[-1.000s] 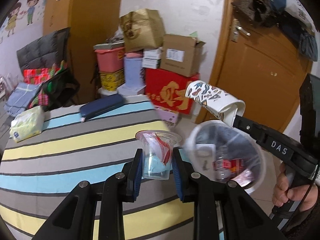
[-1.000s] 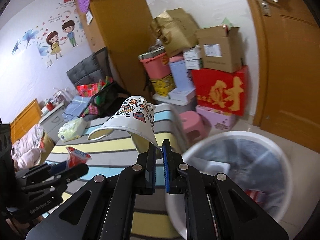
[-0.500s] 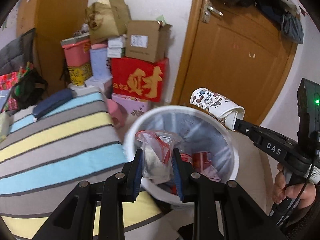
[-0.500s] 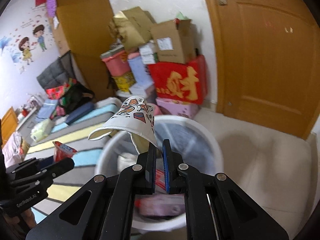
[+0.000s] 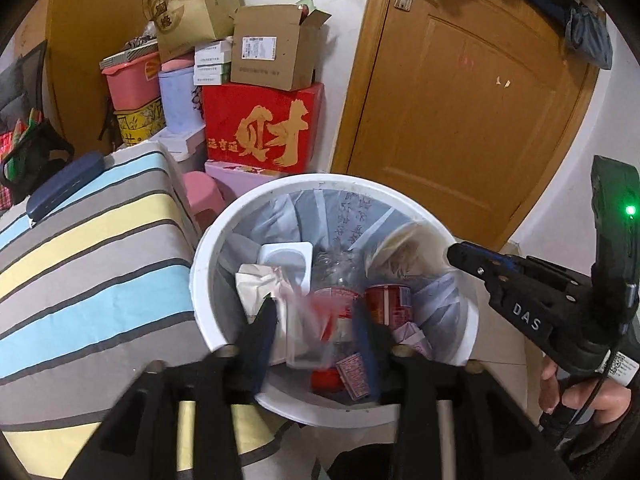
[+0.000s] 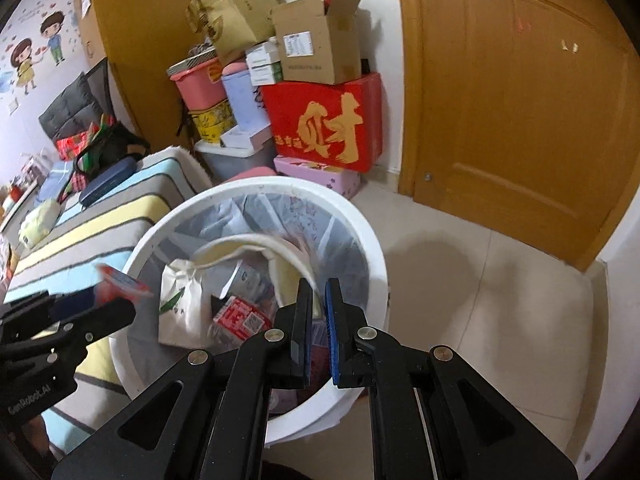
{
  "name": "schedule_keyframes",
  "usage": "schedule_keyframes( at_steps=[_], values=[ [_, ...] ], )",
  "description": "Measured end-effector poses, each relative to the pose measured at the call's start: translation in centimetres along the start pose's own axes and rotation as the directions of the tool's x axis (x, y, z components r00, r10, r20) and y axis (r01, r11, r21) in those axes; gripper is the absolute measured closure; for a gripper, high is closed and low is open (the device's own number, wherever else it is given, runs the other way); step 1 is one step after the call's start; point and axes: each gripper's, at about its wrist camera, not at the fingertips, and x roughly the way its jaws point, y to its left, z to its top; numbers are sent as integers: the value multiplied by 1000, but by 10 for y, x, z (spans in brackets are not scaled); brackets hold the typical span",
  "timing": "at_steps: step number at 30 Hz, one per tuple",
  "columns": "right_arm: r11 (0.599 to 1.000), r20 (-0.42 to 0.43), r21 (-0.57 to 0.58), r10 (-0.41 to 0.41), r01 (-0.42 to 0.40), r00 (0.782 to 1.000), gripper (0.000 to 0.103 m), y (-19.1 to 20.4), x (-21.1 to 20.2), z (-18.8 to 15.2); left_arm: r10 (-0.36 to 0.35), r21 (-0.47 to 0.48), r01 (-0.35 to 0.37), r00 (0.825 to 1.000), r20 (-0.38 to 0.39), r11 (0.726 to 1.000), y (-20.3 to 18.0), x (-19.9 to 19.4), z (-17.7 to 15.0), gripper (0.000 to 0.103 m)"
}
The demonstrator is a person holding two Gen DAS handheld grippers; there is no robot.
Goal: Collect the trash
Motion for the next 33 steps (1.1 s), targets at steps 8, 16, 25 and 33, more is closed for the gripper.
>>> schedule_keyframes(
  at_steps=[8,16,25,33],
  values=[
    [1000,12,11,10,-10,1000,63,0,-10,-5,45,0,-45,998,38,999,2,-17,-4,49],
    [999,92,10,37,-38,995,63,21,-36,-10,76,-30,-73,992,101,997,8,-55,-17,45],
    [997,163,-12,83,-82,983,63,53,-65,-30,198,-61,-190,966,164,980,10,-104,-50,44],
    [995,200,-52,98,-89,975,63,78,-78,-52,286,-129,-265,940,184,956,20,-134,-87,44]
  ],
)
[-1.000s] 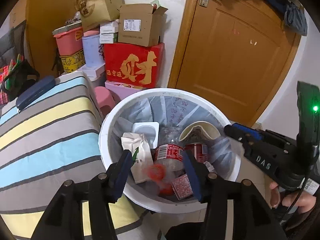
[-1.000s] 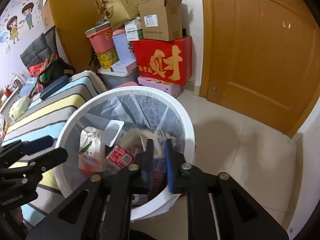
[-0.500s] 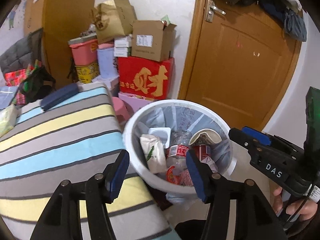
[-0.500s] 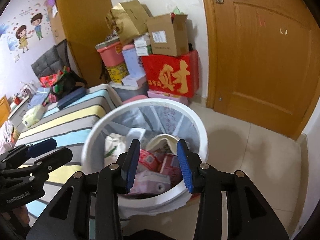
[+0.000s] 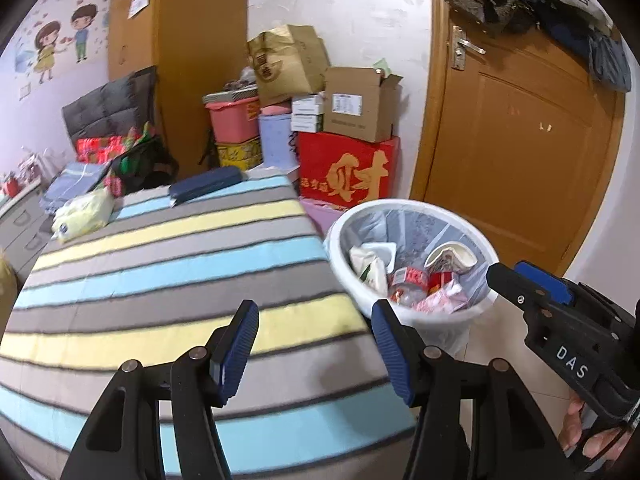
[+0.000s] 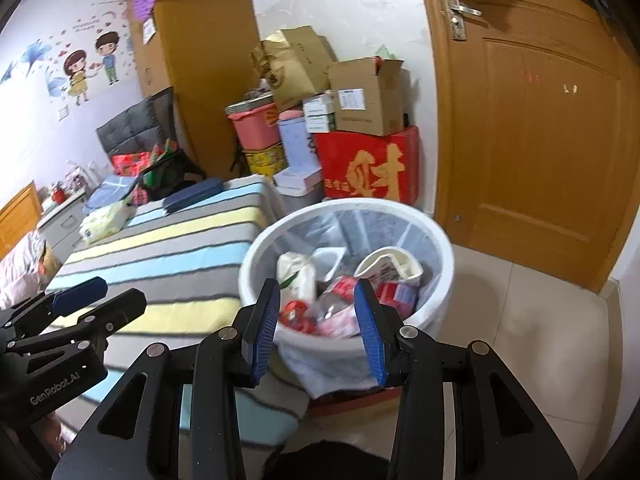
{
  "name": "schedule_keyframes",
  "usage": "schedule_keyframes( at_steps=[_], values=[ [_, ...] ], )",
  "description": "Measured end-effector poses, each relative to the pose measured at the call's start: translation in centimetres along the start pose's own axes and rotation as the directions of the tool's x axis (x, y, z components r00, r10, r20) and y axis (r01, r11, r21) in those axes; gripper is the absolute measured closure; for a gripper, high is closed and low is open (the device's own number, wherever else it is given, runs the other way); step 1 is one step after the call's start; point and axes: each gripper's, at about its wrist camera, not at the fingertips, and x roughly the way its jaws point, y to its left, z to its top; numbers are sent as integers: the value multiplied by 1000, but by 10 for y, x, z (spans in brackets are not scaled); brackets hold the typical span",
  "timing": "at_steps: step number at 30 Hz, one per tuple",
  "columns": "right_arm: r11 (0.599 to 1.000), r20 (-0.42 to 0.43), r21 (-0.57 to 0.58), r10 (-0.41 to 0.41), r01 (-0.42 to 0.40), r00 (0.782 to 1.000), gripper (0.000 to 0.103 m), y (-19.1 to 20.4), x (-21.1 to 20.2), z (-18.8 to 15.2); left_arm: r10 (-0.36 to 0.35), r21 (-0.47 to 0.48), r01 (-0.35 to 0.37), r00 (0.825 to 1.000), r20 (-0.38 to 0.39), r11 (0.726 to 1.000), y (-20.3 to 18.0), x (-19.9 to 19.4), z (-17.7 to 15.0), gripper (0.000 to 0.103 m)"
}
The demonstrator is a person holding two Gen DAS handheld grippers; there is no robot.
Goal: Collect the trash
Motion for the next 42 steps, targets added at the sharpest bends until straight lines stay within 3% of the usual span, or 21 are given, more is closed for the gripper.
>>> schedule_keyframes(
  at_steps=[1,4,13,42],
  values=[
    [1000,5,-9,5,-5,1000,63,4,-1,-3,26,-7,-26,1000,7,1000,3,-5,-5,44],
    [1000,11,-24,20,-20,1000,49,12,-5,-9,83,-14,-82,996,31,996,8,-15,-17,44],
    [998,36,-46,42,-40,998,49,30,-11,-24,145,-46,-142,986,81,989,20,-42,-43,44],
    [996,68,-80,34,-28,997,49,48,-25,-34,159,-77,-151,982,100,985,25,-67,-57,44]
  ],
)
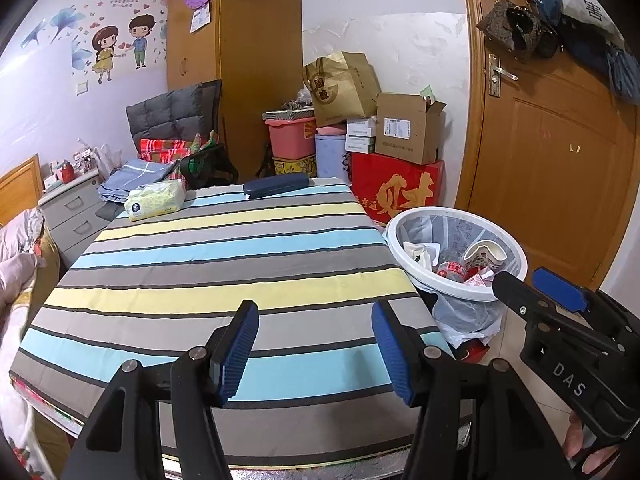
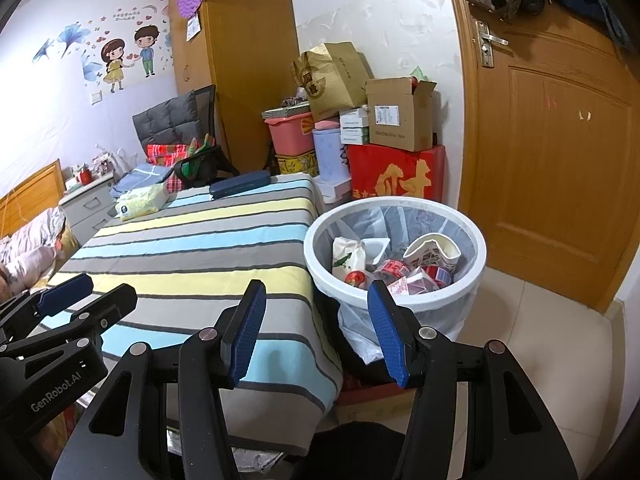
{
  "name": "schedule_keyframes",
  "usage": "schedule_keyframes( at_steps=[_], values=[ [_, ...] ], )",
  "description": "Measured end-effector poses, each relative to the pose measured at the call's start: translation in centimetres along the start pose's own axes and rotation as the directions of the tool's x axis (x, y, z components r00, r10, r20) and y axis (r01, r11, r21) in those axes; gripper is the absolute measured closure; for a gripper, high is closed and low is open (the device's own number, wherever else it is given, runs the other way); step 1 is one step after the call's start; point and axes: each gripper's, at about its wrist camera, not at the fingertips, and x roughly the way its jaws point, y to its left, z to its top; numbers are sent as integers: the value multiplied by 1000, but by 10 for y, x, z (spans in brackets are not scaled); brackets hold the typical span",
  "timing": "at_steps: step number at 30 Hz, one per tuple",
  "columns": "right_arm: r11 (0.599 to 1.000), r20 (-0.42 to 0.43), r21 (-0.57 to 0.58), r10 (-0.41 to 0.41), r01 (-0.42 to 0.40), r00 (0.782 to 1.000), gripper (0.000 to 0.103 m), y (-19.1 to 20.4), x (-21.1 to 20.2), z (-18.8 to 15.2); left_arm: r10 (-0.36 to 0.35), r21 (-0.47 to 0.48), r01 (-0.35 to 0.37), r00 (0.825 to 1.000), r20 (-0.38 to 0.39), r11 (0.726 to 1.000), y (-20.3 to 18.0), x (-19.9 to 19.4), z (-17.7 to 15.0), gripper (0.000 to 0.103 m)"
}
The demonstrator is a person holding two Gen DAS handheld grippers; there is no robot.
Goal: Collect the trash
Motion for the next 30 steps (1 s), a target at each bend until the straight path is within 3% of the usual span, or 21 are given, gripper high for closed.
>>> schedule_keyframes(
  at_steps=[30],
  values=[
    [1000,6,0,6,-6,1000,49,3,-5,1,4,-4,-4,1000,8,1000,5,-5,-2,44]
  ],
)
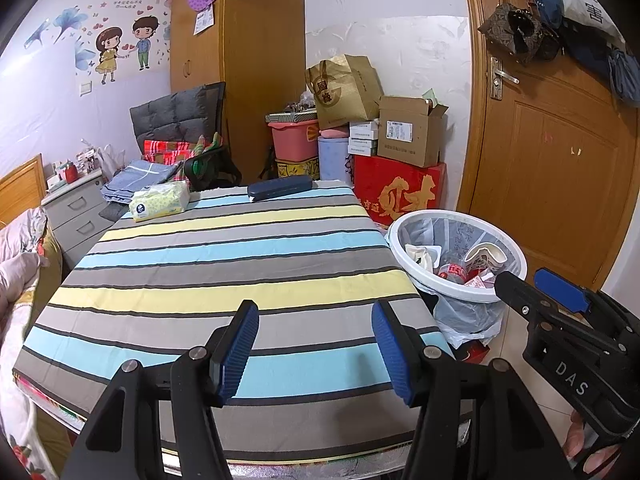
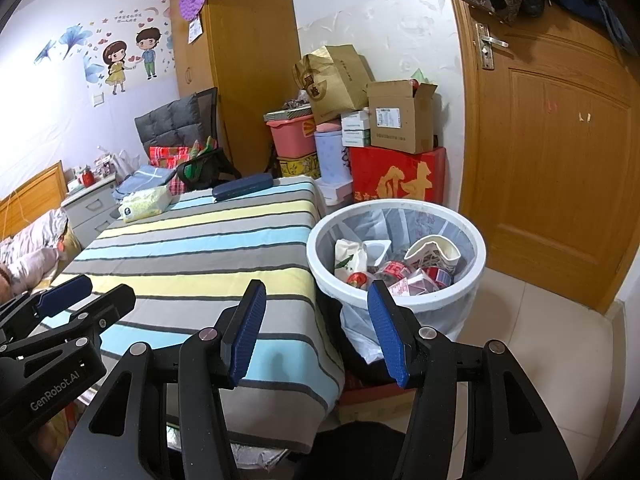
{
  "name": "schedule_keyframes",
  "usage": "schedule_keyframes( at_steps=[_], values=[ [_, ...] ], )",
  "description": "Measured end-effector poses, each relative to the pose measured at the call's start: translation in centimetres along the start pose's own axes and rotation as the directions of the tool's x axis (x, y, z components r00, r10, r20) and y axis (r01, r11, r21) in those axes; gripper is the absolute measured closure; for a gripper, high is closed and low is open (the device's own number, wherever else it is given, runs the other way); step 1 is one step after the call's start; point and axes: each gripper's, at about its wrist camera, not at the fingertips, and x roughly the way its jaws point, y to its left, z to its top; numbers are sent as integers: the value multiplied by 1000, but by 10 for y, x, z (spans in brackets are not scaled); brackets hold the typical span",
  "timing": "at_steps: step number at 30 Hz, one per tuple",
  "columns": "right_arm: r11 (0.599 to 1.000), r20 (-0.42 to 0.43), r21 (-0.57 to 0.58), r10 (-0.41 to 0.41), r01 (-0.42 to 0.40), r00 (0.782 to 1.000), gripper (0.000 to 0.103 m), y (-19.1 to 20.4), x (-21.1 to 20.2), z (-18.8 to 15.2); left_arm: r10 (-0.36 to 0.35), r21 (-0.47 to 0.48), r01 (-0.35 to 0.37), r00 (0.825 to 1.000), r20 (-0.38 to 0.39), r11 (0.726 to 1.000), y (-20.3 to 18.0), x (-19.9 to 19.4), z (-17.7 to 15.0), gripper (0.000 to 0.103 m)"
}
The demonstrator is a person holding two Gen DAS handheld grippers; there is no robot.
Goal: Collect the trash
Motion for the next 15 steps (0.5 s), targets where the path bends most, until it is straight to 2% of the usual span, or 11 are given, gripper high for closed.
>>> schedule_keyframes(
  at_steps=[15],
  values=[
    [1000,6,1,0,0,1000,49,2,-2,0,3,-4,-3,1000,1,1000,1,-4,-1,44]
  ],
)
